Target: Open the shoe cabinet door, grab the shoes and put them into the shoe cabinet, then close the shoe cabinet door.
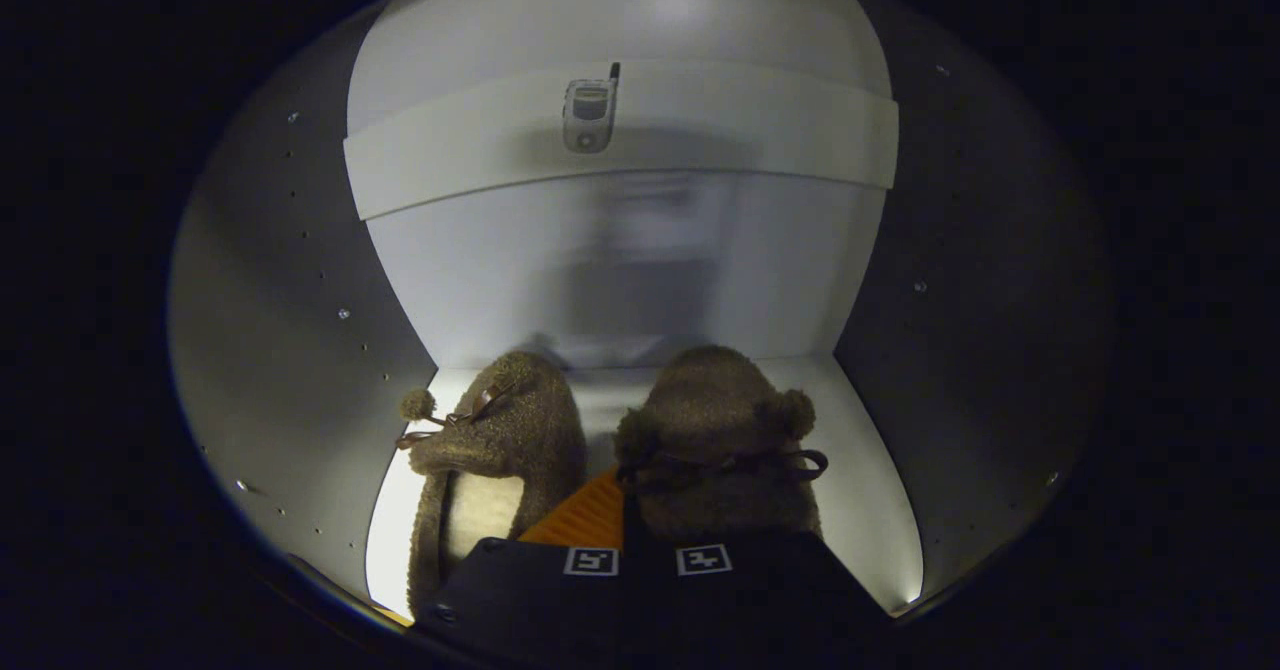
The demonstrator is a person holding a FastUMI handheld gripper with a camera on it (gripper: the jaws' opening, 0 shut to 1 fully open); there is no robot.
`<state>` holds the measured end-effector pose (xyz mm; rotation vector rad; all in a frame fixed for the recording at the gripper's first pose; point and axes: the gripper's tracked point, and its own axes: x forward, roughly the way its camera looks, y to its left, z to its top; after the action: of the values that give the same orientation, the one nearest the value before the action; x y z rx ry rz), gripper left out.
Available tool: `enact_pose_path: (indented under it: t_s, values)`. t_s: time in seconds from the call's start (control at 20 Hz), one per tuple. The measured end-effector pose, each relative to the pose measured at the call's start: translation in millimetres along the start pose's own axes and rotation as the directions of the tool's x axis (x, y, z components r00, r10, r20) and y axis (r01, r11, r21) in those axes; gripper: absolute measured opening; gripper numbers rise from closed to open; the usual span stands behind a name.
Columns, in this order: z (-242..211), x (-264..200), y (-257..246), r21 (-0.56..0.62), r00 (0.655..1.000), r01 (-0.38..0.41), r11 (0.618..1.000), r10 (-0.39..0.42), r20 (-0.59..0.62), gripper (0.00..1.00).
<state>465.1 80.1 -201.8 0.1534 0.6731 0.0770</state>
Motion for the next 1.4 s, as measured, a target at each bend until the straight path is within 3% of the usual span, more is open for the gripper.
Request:
enact_pose_path:
  t_s: [0.15,0.4,0.5,1.0,1.2,1.4]
  values:
    - [1.7,-1.9,-4.2,0.011,1.000,0.020,1.000,-0.020,0.010,0.16]
    - [12.9,-33.2,-11.6,0.038,0.999,0.024,0.999,-0.026,0.048,0.90]
    - [13.7,-47.8,-9.9,0.060,0.999,-0.001,0.998,-0.002,0.053,0.96]
    - [34.5,-136.9,-4.5,0.057,0.982,-0.056,0.997,0.044,0.186,0.99]
    - [47.3,-203.1,-1.3,0.038,0.944,-0.064,0.997,0.048,0.327,0.98]
    - [47.0,-287.2,-0.1,-0.013,0.875,-0.041,0.999,0.042,0.482,0.98]
